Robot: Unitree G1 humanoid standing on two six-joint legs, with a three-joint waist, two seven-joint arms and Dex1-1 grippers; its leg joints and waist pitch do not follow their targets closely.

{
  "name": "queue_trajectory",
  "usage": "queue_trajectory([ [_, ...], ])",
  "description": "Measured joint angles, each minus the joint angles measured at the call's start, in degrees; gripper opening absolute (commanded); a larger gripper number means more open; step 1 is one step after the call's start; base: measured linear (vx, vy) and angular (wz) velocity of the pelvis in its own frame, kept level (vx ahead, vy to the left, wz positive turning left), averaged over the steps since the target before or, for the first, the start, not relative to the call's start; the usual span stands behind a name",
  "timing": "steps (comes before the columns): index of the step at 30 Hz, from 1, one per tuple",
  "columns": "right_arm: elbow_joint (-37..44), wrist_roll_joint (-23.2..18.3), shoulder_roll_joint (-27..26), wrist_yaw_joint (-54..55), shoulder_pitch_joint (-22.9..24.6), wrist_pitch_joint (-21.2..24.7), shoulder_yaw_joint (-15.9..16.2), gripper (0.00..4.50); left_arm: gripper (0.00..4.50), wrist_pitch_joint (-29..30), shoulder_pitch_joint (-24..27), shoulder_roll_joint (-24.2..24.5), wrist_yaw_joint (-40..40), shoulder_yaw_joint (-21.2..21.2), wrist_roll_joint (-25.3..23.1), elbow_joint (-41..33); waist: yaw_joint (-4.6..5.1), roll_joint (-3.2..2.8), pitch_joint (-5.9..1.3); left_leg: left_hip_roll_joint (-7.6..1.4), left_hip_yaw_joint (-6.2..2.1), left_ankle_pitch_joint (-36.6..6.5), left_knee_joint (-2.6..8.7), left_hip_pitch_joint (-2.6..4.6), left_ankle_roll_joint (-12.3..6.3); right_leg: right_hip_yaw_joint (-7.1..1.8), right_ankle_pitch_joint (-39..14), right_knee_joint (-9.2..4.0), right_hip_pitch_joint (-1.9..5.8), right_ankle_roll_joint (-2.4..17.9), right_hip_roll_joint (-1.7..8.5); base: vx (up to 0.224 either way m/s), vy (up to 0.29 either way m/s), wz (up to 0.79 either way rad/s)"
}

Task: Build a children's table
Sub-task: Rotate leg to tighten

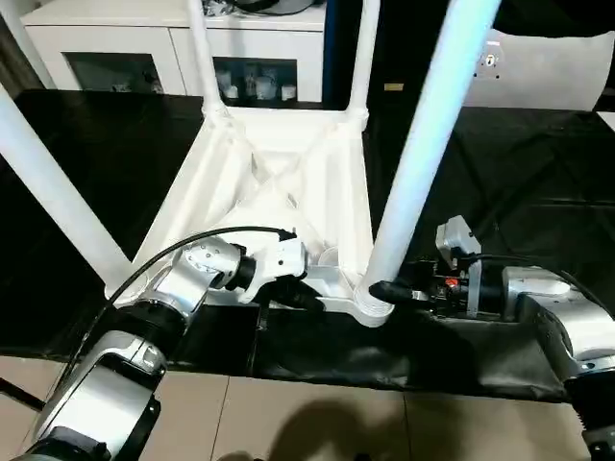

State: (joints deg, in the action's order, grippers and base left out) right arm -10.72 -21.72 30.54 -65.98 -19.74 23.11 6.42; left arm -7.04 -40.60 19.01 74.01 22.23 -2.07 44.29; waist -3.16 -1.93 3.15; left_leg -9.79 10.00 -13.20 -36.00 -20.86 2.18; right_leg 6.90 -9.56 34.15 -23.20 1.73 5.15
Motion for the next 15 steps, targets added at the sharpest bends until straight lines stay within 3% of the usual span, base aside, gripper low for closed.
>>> queue_trajectory([
  [3,3.7,1.1,-2.3,6.5,1.0,3.6,-0.4,1.97,0.0,5.6,0.6,-1.4,-2.4,-1.2,0.0,-1.5,0.19,-0.31,-0.16,0.0,0.03,0.0,0.0,0.14,0.02,-0.03,0.0,0.04,0.07,0.0,0.0,0.0,0.0,0.0],
  [9,3.7,6.0,-11.5,28.2,-1.7,11.1,-5.0,1.97,0.0,15.3,0.6,-8.3,-17.1,-3.7,-1.7,-2.0,2.4,-0.38,-0.18,0.02,0.08,0.0,0.01,0.85,0.63,0.0,0.0,-0.11,0.59,-0.1,0.0,0.0,0.0,0.0],
  [13,2.7,8.5,-15.0,36.8,-3.5,12.5,-6.1,1.97,0.0,18.8,0.5,-12.1,-23.8,-4.6,-2.2,-2.0,3.04,-0.72,-0.4,0.04,0.01,0.0,0.03,0.89,0.63,0.1,0.0,-0.29,0.73,-0.1,0.0,0.0,0.0,0.0],
  [14,2.0,9.1,-16.0,38.6,-3.8,11.7,-6.3,2.52,0.0,19.4,0.5,-13.1,-25.7,-4.6,-2.6,-2.0,3.1,-0.81,-0.45,0.05,0.01,0.0,0.04,0.87,0.63,0.11,0.0,-0.35,0.73,-0.2,0.0,0.0,0.0,0.0],
  [15,1.4,9.2,-16.4,39.3,-3.8,10.8,-6.5,2.66,0.0,19.5,0.4,-13.6,-26.7,-4.6,-2.9,-2.0,3.1,-0.83,-0.47,0.05,0.0,0.0,0.06,0.85,0.63,0.13,0.0,-0.43,0.74,-0.2,0.0,0.0,0.0,0.0],
])
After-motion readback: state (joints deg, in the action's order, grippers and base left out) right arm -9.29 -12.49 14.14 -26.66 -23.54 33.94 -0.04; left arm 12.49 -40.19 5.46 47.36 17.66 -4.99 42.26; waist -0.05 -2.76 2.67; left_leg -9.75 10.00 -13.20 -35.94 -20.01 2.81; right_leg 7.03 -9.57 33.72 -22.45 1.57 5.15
